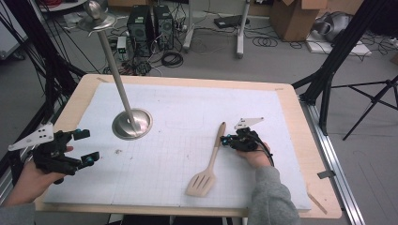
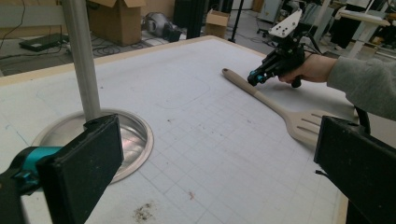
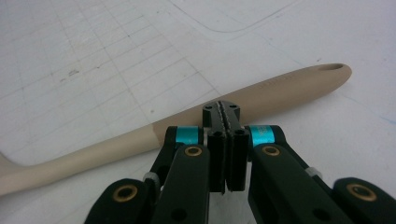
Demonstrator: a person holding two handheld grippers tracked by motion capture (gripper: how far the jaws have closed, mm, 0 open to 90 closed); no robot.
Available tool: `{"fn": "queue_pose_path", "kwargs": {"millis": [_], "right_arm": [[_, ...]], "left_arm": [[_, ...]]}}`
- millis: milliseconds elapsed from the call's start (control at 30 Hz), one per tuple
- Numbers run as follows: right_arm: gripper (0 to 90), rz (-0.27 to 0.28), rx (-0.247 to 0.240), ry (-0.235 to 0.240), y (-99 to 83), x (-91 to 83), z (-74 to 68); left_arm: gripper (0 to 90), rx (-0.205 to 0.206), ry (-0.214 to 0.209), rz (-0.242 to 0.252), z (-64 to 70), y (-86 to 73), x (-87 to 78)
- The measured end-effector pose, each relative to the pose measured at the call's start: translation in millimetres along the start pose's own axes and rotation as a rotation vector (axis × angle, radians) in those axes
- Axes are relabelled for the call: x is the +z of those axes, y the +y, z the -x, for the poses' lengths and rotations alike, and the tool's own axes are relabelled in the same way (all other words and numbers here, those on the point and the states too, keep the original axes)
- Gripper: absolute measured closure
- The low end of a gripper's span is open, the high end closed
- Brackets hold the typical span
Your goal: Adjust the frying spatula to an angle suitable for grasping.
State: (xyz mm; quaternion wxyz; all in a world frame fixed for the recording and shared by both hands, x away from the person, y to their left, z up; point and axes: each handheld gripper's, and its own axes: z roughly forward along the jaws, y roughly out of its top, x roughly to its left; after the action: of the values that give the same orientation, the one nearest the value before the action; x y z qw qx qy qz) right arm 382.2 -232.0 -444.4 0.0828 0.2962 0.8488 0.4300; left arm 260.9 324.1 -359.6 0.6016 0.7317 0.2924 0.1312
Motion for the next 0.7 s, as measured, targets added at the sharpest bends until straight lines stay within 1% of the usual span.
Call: {"fn": "queue_pose_path", "kwargs": {"millis": [133, 167, 700], "right_arm": [[90.0, 0.0, -0.006, 0.001, 3.6, 4.5, -0.1], [90.0, 0.0, -0.001, 0.002, 4.7, 5.9, -0.8], [90.0, -0.005, -0.037, 0.01, 20.7, 26.4, -6.0]], "left_arm": [[1.8, 0.0, 0.006, 0.006, 0.5, -0.7, -3.9], [1.8, -0.003, 0.01, 0.007, 0.6, -1.0, -4.7], [1.8, -0.011, 0.044, 0.011, 2.7, -5.9, -19.6]]}}
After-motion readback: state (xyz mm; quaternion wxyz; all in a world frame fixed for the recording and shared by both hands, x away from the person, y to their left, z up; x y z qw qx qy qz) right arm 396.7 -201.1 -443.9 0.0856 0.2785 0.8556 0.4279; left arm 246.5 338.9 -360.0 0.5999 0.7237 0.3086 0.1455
